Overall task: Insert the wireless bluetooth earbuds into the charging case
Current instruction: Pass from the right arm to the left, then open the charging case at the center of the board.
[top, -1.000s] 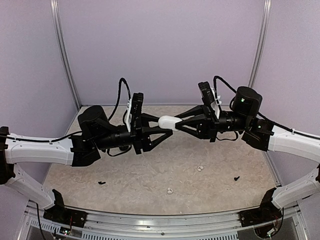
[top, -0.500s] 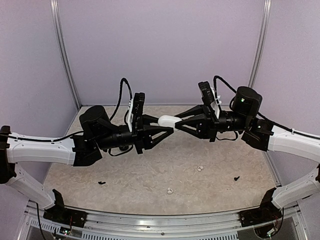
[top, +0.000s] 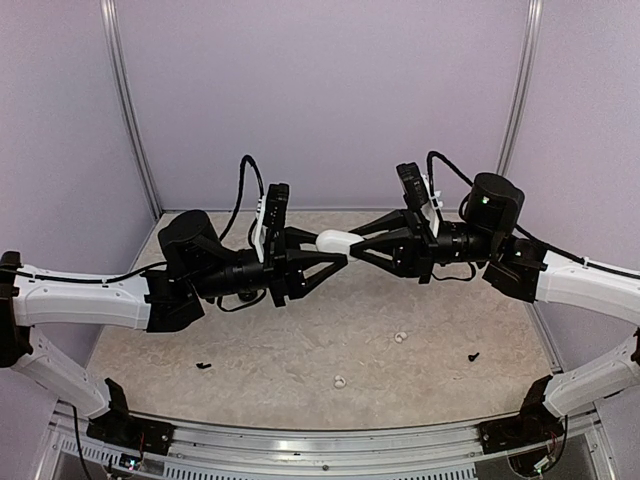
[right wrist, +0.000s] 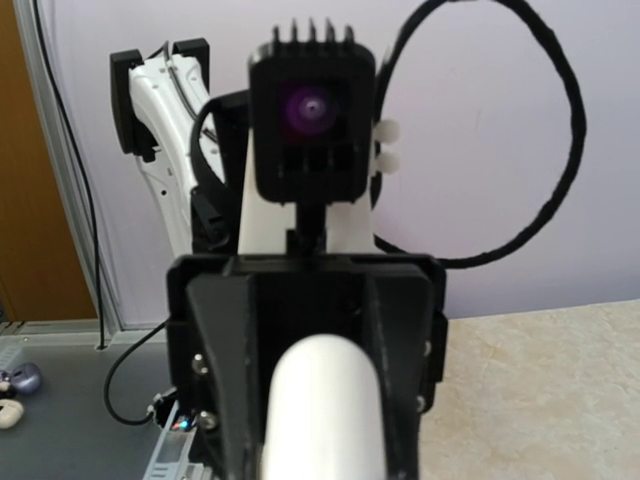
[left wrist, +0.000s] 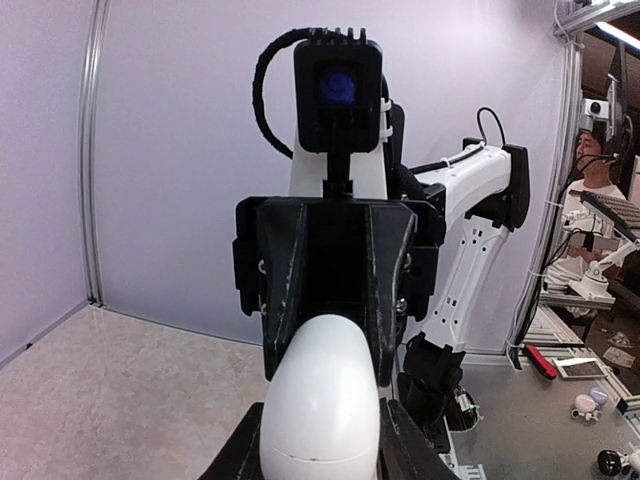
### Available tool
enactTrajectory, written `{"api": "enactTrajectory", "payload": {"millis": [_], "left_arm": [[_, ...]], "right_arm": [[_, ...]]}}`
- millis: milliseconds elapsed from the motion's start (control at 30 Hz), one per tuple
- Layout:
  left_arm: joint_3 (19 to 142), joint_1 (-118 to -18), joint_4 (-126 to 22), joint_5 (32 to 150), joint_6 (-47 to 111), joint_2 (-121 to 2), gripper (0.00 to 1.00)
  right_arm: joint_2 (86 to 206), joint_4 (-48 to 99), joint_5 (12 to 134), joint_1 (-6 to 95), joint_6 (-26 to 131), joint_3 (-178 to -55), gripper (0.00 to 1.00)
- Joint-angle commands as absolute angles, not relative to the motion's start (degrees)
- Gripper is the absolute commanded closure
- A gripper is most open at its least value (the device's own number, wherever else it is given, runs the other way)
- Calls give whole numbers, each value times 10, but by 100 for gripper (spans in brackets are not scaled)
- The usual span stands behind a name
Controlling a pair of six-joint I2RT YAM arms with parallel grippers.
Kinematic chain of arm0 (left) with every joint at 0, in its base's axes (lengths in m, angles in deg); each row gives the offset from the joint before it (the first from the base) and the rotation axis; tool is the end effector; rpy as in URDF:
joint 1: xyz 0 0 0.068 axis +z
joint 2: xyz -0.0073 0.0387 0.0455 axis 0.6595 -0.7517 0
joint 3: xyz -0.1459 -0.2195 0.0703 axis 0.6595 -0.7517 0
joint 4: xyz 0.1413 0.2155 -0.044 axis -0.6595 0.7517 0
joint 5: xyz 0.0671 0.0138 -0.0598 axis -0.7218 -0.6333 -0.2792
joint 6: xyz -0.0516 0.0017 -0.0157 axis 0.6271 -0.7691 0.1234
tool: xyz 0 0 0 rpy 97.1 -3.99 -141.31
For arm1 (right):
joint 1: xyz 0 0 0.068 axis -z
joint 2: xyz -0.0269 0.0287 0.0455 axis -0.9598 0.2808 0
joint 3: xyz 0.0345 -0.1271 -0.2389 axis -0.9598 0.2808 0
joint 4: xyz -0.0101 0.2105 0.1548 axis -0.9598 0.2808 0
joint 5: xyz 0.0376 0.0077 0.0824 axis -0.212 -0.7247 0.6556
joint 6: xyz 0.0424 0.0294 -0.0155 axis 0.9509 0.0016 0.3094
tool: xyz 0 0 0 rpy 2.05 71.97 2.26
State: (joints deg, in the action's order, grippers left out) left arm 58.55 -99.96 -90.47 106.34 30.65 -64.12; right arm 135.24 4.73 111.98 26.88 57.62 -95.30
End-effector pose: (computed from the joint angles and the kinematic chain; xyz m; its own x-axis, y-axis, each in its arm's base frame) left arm 0.1540 -0.2806 0.3257 -0.0778 -0.1868 -0.9793 0.9893 0.1068 -0.0990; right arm 0.1743 0.2231 0.3605 -0.1542 0.0439 -0.9871 -0.9866 -0.0609 0.1515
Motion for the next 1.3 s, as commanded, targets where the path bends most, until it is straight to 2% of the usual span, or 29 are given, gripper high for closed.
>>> {"api": "enactTrajectory", "payload": {"millis": [0, 133, 267, 333, 1267], "left_arm": [[604, -1001, -918, 1062, 311, -644, 67], [602, -1001, -921, 1064, 309, -642, 74], [599, -1001, -920, 1068, 298, -642, 80], [597, -1002, -920, 1073, 296, -642, 82], [568, -1023, -889, 1057, 230, -618, 85]], "right_arm": [[1349, 32, 1116, 272, 577, -947, 84], [1349, 36, 1115, 271, 573, -947, 81], [1347, 38, 1105, 272, 571, -948, 63], [1346, 45, 1094, 272, 568, -951, 60], [1325, 63, 1043, 288, 565, -964, 54]]}}
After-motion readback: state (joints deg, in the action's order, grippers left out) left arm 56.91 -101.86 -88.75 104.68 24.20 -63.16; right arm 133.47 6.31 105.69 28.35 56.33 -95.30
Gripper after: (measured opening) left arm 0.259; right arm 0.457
